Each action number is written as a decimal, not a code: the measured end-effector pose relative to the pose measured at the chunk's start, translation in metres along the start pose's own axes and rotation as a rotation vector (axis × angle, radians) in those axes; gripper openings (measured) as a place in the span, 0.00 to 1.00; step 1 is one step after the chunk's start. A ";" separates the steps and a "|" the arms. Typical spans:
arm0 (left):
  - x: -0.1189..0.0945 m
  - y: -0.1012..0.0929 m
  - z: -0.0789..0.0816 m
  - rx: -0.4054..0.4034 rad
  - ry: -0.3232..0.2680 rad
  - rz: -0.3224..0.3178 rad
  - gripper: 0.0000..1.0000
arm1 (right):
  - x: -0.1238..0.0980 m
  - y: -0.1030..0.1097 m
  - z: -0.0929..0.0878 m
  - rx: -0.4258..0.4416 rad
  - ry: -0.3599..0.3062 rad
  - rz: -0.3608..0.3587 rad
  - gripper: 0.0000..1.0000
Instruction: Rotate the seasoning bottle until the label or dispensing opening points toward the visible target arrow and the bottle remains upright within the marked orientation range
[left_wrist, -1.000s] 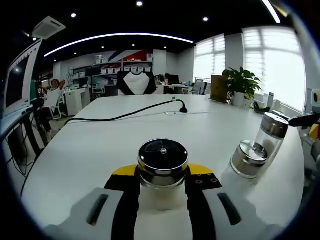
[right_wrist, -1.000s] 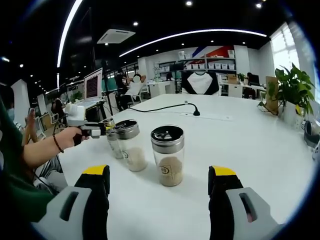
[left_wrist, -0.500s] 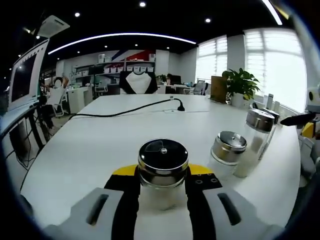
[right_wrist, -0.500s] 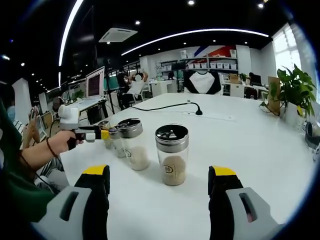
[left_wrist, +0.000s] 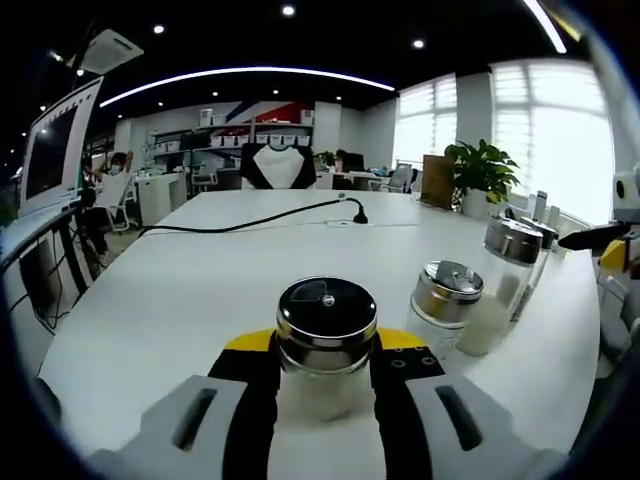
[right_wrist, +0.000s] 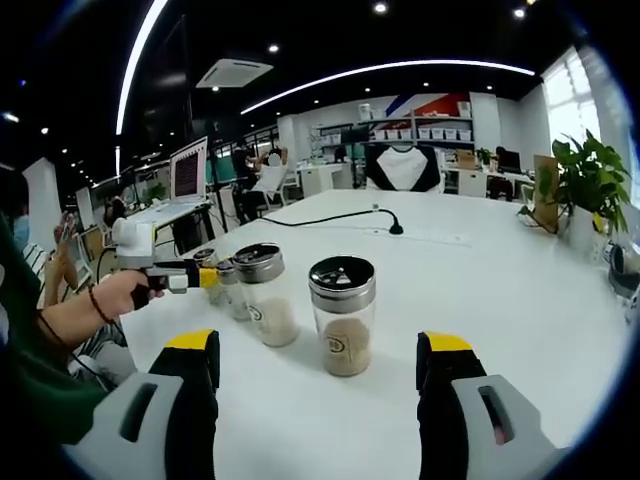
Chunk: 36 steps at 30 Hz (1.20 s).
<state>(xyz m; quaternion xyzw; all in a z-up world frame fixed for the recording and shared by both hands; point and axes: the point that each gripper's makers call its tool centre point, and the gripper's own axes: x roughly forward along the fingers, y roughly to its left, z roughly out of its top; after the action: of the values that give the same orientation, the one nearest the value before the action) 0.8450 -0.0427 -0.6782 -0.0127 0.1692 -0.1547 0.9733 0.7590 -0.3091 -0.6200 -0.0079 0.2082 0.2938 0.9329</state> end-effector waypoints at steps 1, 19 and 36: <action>0.000 0.000 0.000 0.000 -0.002 -0.001 0.37 | 0.000 0.000 0.000 0.001 0.001 0.001 0.82; -0.008 -0.006 0.003 0.005 -0.073 0.018 0.53 | 0.003 -0.001 -0.006 0.006 0.027 0.001 0.82; -0.007 -0.012 0.003 0.130 -0.039 -0.269 0.51 | 0.003 -0.003 -0.006 0.011 0.029 -0.004 0.82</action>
<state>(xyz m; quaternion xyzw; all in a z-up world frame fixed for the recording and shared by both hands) 0.8360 -0.0516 -0.6724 0.0246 0.1365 -0.2938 0.9457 0.7604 -0.3113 -0.6270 -0.0072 0.2233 0.2906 0.9304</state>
